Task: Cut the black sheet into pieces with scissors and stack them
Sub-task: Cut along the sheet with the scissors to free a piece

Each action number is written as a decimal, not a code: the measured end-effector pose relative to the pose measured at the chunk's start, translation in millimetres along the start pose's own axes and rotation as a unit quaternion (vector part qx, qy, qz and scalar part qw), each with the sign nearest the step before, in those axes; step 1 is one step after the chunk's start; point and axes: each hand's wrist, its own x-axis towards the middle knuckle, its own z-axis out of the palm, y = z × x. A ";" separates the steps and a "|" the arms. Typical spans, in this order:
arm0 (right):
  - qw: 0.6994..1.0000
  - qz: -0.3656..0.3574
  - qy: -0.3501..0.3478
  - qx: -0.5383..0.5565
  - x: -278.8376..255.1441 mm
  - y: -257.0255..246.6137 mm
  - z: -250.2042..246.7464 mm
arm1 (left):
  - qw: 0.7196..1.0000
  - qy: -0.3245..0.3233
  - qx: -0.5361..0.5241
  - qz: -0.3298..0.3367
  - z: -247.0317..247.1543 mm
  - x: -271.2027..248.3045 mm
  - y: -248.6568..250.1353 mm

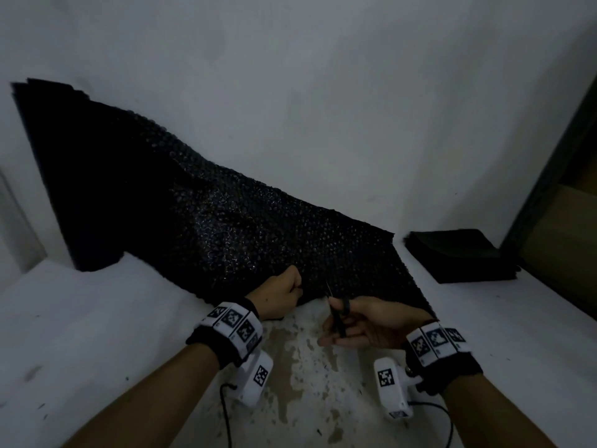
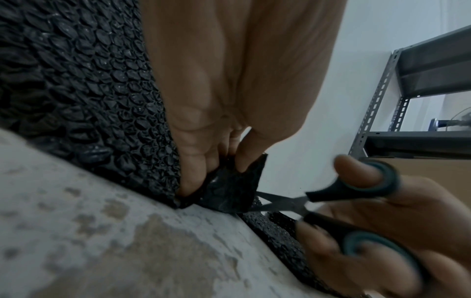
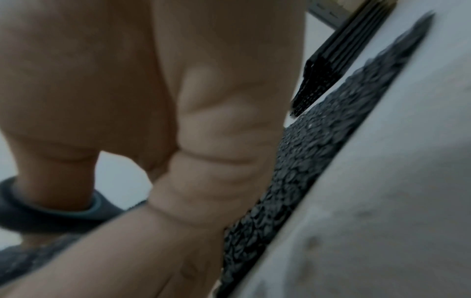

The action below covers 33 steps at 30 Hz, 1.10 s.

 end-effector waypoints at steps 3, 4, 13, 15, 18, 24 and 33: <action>1.000 0.003 -0.021 -0.014 -6.3 7.2 -6.9 | 1.000 0.020 0.004 0.017 0.8 -1.4 3.2; 0.999 0.004 -0.030 -0.015 -7.5 7.6 -7.4 | 0.999 0.023 0.010 0.021 0.7 -1.7 4.4; 0.996 -0.006 -0.084 0.013 -17.5 7.7 -14.6 | 0.999 0.014 0.034 0.006 2.7 1.9 -0.4; 0.997 0.002 -0.076 0.019 -16.9 9.2 -14.7 | 0.999 0.019 0.029 0.007 2.5 1.3 1.9; 0.998 0.008 -0.049 0.030 -12.2 8.5 -11.9 | 0.999 0.031 0.011 0.009 1.4 -1.7 4.4; 0.999 -0.002 -0.006 0.035 8.4 -4.7 -3.8 | 1.000 0.020 -0.013 0.008 0.4 -7.0 4.7; 0.998 -0.036 0.040 0.040 26.9 -8.9 -2.7 | 1.000 0.015 -0.023 0.009 1.6 -9.6 2.8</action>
